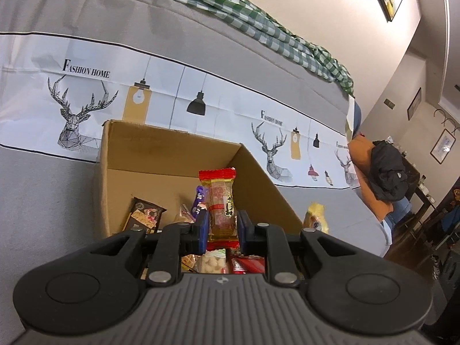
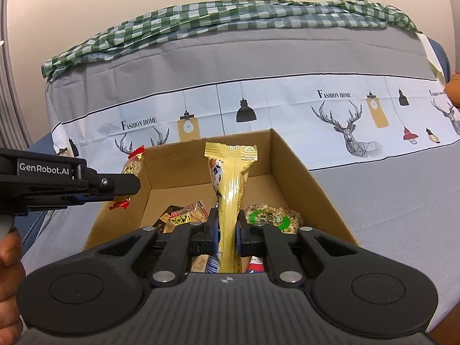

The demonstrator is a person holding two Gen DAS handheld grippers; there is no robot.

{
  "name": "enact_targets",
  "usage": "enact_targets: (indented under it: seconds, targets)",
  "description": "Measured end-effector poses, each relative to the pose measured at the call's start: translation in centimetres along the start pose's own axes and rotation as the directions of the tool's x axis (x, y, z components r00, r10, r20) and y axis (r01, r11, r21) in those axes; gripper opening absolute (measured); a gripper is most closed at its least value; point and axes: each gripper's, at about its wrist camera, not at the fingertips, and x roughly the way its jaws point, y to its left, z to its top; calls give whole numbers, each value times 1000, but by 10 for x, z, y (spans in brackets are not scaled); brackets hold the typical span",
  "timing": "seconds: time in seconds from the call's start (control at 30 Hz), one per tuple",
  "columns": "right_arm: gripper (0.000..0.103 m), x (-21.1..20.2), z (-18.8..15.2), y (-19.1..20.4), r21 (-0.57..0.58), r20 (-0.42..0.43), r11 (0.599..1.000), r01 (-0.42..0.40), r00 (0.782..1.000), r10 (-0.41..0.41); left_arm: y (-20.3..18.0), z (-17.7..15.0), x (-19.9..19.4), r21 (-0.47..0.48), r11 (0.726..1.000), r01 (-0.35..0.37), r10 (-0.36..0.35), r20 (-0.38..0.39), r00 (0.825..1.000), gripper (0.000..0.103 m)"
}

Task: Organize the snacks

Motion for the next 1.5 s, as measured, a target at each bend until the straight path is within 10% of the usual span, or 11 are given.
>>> enact_targets:
  seconds: [0.5, 0.73, 0.97, 1.23, 1.5]
  targets:
    - [65, 0, 0, -4, 17, -31, 1000, 4, 1000, -3, -6, -6, -16, 44, 999, -17, 16, 28, 999, 66]
    - [101, -15, 3, -16, 58, -12, 997, 57, 998, -57, -7, -10, -62, 6, 980, -197, 197, 65, 978, 80]
    - [102, -37, -1, -24, 43, -62, 996, 76, 995, -73, -17, -46, -91, -59, 945, -323, 322, -22, 946, 103]
    - [102, -72, -27, -5, -30, -140, 993, 112, 984, -115, -26, -101, -66, 21, 941, -339, 338, -172, 926, 103]
    - [102, -52, -30, 2, -78, -169, 988, 134, 975, -146, -13, -99, -61, 15, 935, -354, 352, -162, 922, 103]
